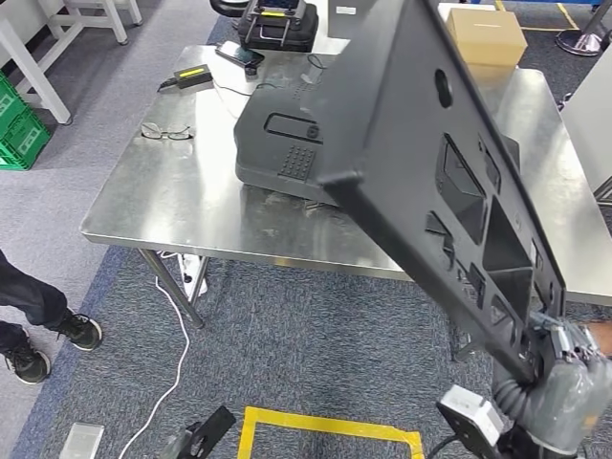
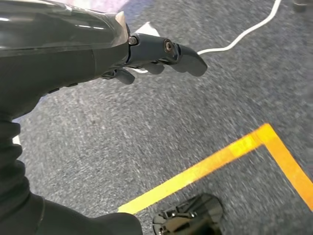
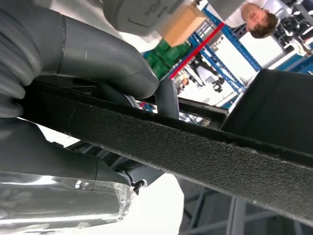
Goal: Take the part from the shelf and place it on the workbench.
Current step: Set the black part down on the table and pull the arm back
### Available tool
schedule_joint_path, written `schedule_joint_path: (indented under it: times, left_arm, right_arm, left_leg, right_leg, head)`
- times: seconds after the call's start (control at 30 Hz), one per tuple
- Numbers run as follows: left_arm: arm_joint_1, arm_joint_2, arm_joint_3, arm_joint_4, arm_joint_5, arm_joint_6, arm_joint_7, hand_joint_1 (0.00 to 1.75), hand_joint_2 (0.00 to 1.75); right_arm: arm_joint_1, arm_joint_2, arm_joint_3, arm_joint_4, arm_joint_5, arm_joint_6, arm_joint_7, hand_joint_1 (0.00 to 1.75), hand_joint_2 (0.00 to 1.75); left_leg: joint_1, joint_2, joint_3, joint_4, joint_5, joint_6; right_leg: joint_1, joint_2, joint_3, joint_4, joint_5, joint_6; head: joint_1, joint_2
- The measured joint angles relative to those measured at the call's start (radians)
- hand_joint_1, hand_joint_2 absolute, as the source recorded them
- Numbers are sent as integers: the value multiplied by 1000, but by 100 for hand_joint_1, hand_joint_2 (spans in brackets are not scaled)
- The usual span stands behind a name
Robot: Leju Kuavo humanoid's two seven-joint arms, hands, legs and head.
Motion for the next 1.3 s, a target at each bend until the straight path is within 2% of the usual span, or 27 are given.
schedule_joint_path:
  times: [0.4,0.6,0.73,0.87,1.1,1.2,1.3]
  left_arm:
    - [-16,0,-31,0,-23,-45,0,0,175]
    - [-16,0,-40,0,-21,-48,3,0,175]
    - [-18,0,-42,0,-21,-43,22,0,0]
    - [-25,0,-52,0,-33,-43,45,0,0]
    - [-47,0,-86,0,-55,-50,76,0,0]
    - [-53,-1,-99,0,-59,-54,84,0,0]
    - [-55,-1,-106,0,-60,-56,88,0,0]
  right_arm:
    - [-160,-57,38,73,62,50,93,175,175]
    - [-195,-69,50,102,62,56,107,175,175]
    - [-221,-74,55,123,87,76,138,175,175]
    - [-299,-77,64,173,194,127,208,175,175]
    - [-563,-89,92,366,396,239,362,175,175]
    - [-672,-100,100,456,432,274,391,175,175]
    - [-736,-106,108,519,454,294,413,175,175]
  left_leg:
    - [0,0,0,0,0,0]
    - [0,0,0,0,0,0]
    - [0,0,0,0,0,0]
    - [0,0,0,0,0,0]
    - [0,0,1,1,2,0]
    - [0,0,1,1,2,-1]
    - [0,0,1,1,2,-1]
  right_leg:
    - [0,0,0,0,0,0]
    - [0,-1,0,0,0,0]
    - [0,-1,0,0,0,0]
    - [0,0,0,0,1,0]
    - [0,0,0,1,3,0]
    - [0,-1,0,1,3,0]
    - [0,-1,0,1,3,0]
  head:
    - [0,0]
    - [0,0]
    - [0,0]
    - [0,0]
    - [0,0]
    - [0,0]
    - [0,0]
